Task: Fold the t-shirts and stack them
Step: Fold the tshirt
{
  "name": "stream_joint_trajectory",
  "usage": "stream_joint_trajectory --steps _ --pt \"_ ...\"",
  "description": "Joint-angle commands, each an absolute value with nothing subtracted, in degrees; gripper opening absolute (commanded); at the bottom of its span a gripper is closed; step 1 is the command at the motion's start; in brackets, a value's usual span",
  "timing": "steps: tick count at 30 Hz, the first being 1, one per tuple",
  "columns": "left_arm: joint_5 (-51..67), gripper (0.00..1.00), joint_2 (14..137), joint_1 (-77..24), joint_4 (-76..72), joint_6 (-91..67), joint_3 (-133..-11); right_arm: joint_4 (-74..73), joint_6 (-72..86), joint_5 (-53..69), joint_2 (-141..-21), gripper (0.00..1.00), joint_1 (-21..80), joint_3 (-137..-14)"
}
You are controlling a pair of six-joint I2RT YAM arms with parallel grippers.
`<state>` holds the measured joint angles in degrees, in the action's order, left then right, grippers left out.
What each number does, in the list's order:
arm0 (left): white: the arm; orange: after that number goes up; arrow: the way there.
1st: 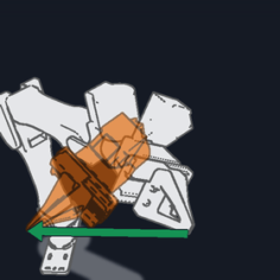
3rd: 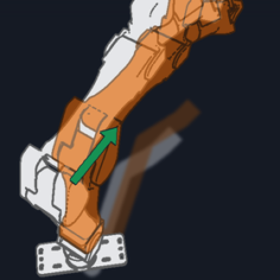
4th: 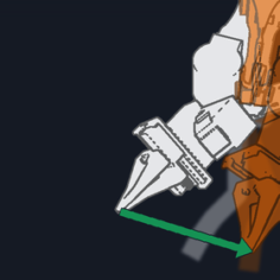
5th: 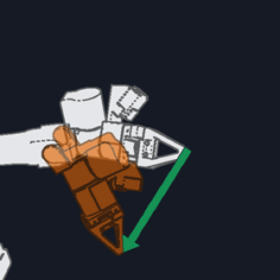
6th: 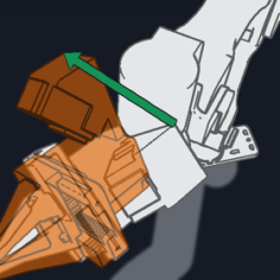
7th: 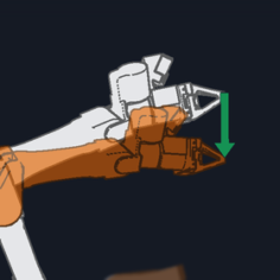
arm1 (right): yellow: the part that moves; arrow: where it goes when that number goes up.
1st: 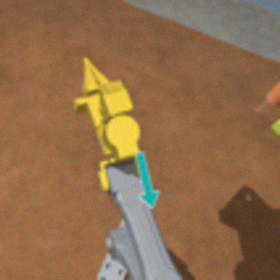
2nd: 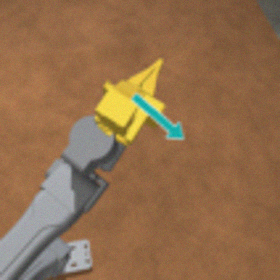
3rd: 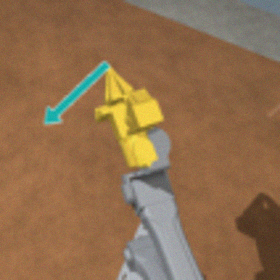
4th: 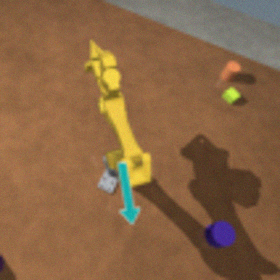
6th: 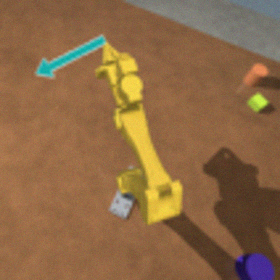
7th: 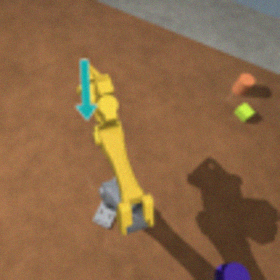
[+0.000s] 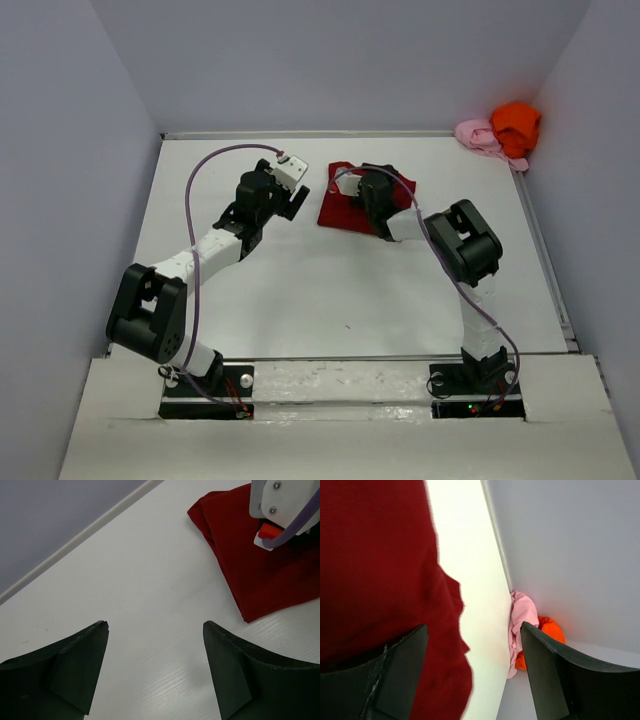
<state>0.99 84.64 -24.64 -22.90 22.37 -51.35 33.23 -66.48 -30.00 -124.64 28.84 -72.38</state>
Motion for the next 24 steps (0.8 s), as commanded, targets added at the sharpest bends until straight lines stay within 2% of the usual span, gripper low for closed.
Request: stream_joint_trajectory --steps 1,5,9,15,24 --pt "0.62 0.89 83.06 -24.26 -25.14 21.88 -51.24 28.14 -62.94 -29.88 -112.71 0.80 28.48 -74.88" --pt "0.62 0.89 83.14 -24.26 -25.22 21.88 -51.33 17.78 -57.49 -26.30 -103.38 0.80 28.48 -73.75" --pt "1.05 0.89 84.19 -24.35 -25.22 22.41 -51.24 8.02 -53.18 -22.24 -95.64 0.80 28.48 -66.99" --pt "9.56 0.88 88.32 -24.26 -16.73 29.41 -54.57 5.89 -51.59 -20.13 -89.92 0.79 29.00 -52.68" --pt "5.37 0.88 87.63 -24.35 -22.14 31.47 -50.54 0.26 -45.18 -13.09 -86.04 0.76 30.85 -48.69"
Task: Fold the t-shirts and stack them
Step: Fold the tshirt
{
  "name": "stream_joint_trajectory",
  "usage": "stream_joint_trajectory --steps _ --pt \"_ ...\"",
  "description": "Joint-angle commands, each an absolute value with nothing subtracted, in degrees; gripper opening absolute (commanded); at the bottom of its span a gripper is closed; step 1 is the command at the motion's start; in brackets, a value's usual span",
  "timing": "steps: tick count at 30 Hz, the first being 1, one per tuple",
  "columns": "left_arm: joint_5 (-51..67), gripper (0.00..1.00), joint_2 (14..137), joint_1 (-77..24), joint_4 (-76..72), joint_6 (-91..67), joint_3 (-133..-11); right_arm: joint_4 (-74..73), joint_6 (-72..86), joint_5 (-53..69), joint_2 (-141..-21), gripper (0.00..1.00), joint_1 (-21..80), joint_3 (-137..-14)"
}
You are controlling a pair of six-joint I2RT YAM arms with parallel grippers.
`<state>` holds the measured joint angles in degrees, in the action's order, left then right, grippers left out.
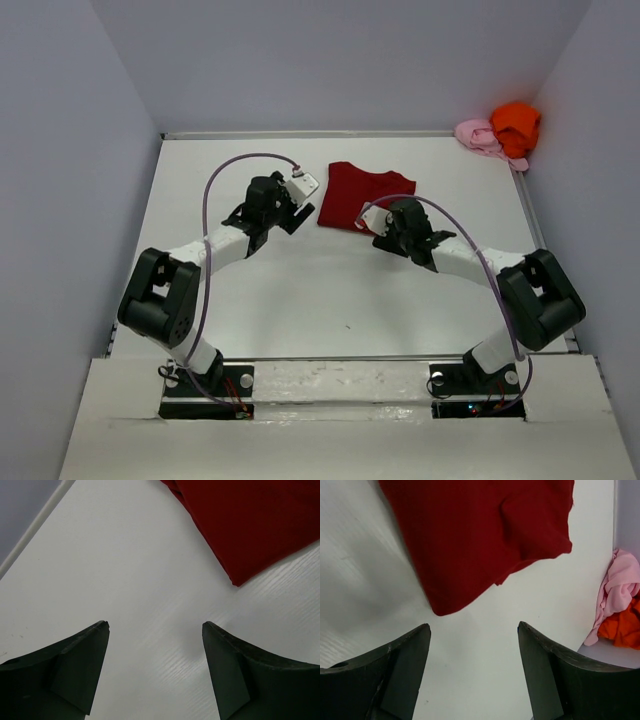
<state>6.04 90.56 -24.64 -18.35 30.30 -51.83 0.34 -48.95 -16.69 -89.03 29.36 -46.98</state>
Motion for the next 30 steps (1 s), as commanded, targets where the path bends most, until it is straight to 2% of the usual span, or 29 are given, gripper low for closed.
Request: stream_joint_trajectory --steps 1,10,20,25,27,30 --pt "4.32 0.88 87.28 -24.26 -22.15 31.55 -49.93 0.26 -45.09 -13.27 -86.39 0.75 31.55 -49.04" --pt "-3.69 0.88 88.33 -21.98 -23.64 26.28 -52.03 -1.14 -42.19 -12.57 -93.94 0.75 39.02 -54.84" --pt "-2.11 0.88 85.61 -19.42 -24.52 22.68 -50.72 -0.35 -42.10 -14.41 -106.33 0.75 40.78 -63.63" --pt "-0.27 0.88 84.29 -19.34 -24.08 21.89 -50.63 5.26 -45.61 -18.54 -111.17 0.73 40.78 -65.30" --pt "-0.26 0.88 84.11 -19.34 -24.08 21.71 -50.54 7.55 -47.46 -19.78 -112.68 0.70 40.78 -65.83" --pt "1.58 0.88 84.29 -19.25 -23.82 21.62 -50.36 8.43 -48.42 -21.08 -115.30 0.57 39.64 -66.97"
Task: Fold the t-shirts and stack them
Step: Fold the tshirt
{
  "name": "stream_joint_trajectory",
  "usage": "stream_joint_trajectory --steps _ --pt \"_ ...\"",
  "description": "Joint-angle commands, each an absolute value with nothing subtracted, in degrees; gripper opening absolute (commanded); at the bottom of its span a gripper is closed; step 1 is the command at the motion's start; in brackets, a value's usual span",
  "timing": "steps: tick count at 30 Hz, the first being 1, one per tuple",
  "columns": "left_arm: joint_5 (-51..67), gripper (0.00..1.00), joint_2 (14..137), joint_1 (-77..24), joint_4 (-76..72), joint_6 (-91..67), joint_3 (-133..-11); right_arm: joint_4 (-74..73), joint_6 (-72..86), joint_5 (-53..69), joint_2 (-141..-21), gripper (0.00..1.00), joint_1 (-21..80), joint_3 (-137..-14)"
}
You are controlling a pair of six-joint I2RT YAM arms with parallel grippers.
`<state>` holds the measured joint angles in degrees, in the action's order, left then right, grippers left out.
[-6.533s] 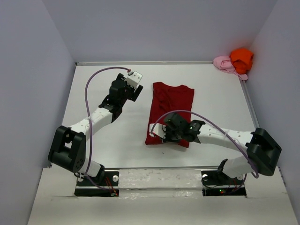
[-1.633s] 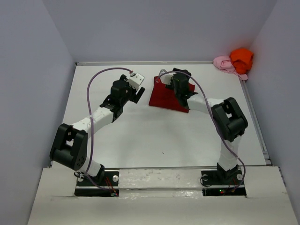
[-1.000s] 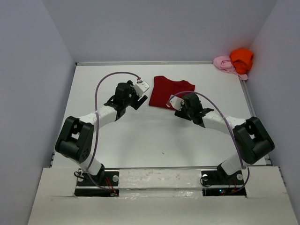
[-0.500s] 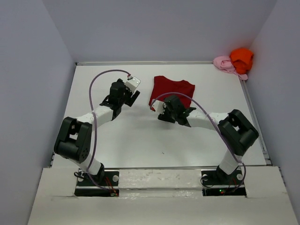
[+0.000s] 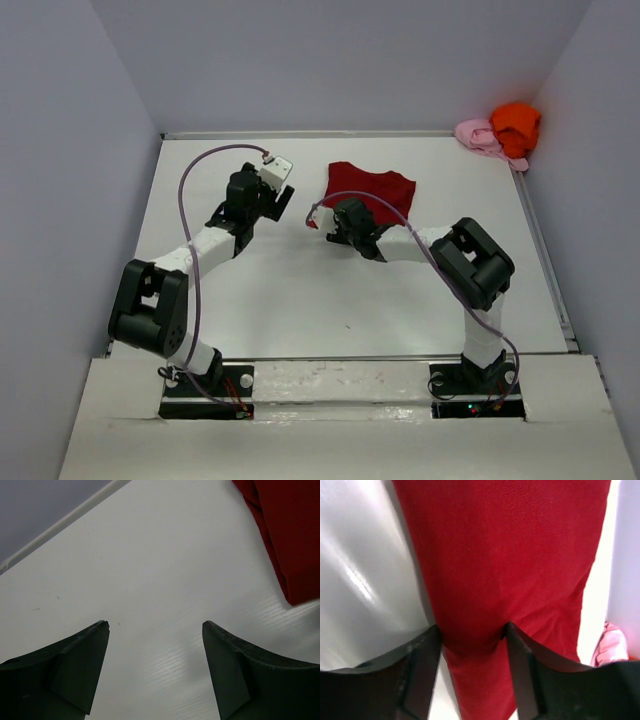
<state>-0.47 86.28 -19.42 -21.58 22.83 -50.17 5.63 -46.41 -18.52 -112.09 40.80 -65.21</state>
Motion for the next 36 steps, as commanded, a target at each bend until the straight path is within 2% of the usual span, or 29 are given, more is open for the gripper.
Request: stream_joint_trajectory --steps 1,2,3,4,5,6,7,9,14,22,28,36 --pt "1.58 0.88 84.29 -19.25 -23.82 21.62 -50.45 8.70 -48.78 -21.44 -115.75 0.51 39.64 -67.15" --pt "1.76 0.88 84.29 -19.07 -23.82 21.45 -50.54 9.05 -49.39 -21.79 -116.19 0.45 38.94 -67.24" --pt "2.37 0.88 84.37 -19.07 -23.82 21.27 -50.54 9.75 -49.57 -22.23 -116.80 0.29 38.94 -67.32" --pt "2.55 0.88 84.37 -19.07 -23.82 21.10 -50.54 9.76 -49.48 -22.85 -117.24 0.29 38.94 -67.59" --pt "2.81 0.88 84.64 -19.07 -23.64 20.75 -50.80 10.19 -49.05 -23.20 -117.42 0.14 38.24 -67.85" --pt "3.60 0.88 84.73 -18.90 -23.38 20.48 -50.97 10.20 -48.52 -23.29 -117.51 0.09 38.23 -68.11" --pt "3.95 0.88 85.16 -18.81 -23.29 19.70 -51.15 10.20 -48.60 -23.12 -117.07 0.00 38.23 -67.77" --pt "6.57 0.88 85.86 -18.11 -22.68 17.68 -51.50 10.19 -48.25 -22.07 -116.11 0.00 37.71 -67.33" --pt "30.89 0.92 93.50 -12.40 -19.96 7.59 -57.12 10.28 -46.94 -19.43 -111.02 0.00 37.71 -65.31" --pt "48.31 0.92 110.10 -10.81 -21.08 -4.35 -67.40 10.28 -47.55 -16.53 -104.87 0.00 37.71 -61.10" --pt "55.97 0.91 118.72 -10.90 -25.12 -14.99 -73.82 10.37 -47.64 -17.23 -101.78 0.00 37.71 -59.16" --pt "63.71 0.91 128.05 -10.63 -46.81 -41.81 -77.43 10.37 -47.20 -18.46 -98.79 0.00 37.71 -56.87"
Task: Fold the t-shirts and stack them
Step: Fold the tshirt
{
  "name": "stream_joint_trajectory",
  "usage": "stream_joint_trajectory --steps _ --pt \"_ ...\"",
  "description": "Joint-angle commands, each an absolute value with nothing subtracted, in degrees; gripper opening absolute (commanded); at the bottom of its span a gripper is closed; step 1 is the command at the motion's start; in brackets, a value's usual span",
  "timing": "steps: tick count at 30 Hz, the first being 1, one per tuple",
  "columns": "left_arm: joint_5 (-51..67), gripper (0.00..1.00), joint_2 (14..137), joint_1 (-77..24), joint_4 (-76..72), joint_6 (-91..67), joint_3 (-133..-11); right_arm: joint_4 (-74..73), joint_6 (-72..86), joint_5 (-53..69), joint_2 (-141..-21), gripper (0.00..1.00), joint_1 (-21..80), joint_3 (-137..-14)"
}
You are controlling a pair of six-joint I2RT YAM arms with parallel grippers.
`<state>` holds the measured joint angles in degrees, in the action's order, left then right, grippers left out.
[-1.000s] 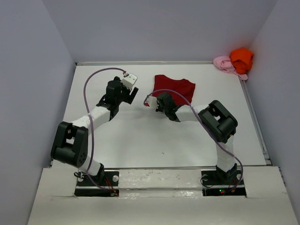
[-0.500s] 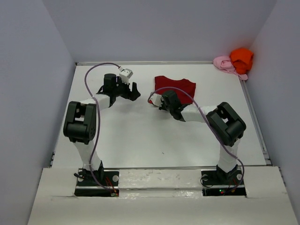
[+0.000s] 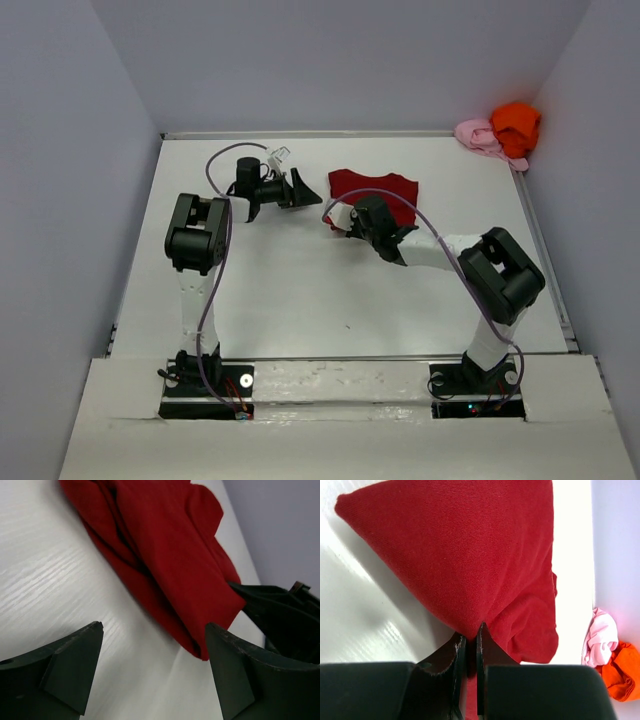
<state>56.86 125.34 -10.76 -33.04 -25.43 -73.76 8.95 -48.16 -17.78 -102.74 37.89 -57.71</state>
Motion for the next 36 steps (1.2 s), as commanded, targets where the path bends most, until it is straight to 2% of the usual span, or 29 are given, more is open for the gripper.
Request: stream_joint_trajectory --steps 1,9,13,26,36 --pt "64.94 0.91 129.19 -10.63 -48.85 -44.71 -78.04 10.37 -47.11 -19.33 -98.53 0.00 37.71 -56.95" --pt "63.46 0.92 131.93 -11.42 -48.00 -51.41 -79.54 10.20 -46.93 -19.51 -97.29 0.00 37.71 -57.57" --pt "61.00 0.92 129.82 -12.39 -42.73 -47.74 -78.92 10.11 -46.76 -19.51 -97.65 0.00 37.71 -58.45" --pt "59.06 0.92 129.90 -18.98 -40.87 -50.63 -79.28 9.93 -46.14 -20.13 -97.47 0.00 37.71 -58.18" --pt "58.27 0.92 127.79 -20.13 -36.58 -46.94 -76.64 10.02 -46.84 -20.04 -97.56 0.00 37.71 -58.45"
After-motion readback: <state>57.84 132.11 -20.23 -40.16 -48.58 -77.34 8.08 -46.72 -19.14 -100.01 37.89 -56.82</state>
